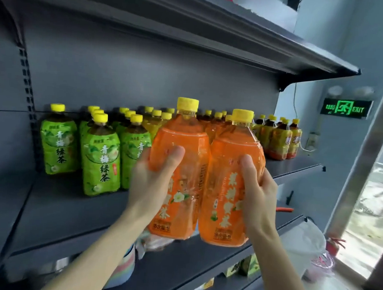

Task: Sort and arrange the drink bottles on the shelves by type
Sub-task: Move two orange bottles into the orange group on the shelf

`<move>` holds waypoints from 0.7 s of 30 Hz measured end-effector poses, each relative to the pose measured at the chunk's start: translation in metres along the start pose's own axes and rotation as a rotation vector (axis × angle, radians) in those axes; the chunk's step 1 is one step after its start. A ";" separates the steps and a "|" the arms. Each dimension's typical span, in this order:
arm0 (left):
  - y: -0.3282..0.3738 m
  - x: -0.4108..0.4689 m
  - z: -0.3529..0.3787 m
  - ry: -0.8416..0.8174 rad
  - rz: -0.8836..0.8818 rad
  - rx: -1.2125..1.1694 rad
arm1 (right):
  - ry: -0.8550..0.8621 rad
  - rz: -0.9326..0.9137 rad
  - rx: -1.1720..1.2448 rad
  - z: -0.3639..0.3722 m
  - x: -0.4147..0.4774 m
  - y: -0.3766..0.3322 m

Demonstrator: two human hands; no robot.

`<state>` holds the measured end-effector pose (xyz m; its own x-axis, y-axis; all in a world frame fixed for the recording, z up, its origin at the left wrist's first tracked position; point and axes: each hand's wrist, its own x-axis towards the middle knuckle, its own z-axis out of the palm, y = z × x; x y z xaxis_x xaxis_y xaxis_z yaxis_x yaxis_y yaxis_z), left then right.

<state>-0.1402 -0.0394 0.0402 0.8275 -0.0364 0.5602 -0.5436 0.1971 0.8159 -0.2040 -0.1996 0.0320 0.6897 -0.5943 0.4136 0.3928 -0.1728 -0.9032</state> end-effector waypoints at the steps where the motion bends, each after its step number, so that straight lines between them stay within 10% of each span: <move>1: -0.009 0.005 0.016 0.002 0.006 -0.007 | 0.004 -0.010 -0.007 -0.010 0.014 0.006; 21: -0.166 0.124 0.350 -0.085 -0.050 -0.092 | 0.061 -0.052 -0.049 -0.211 0.311 0.127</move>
<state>0.0039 -0.4191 0.0246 0.8365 -0.1308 0.5322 -0.4832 0.2821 0.8288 -0.0678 -0.5718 0.0214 0.6298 -0.6302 0.4540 0.3960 -0.2424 -0.8857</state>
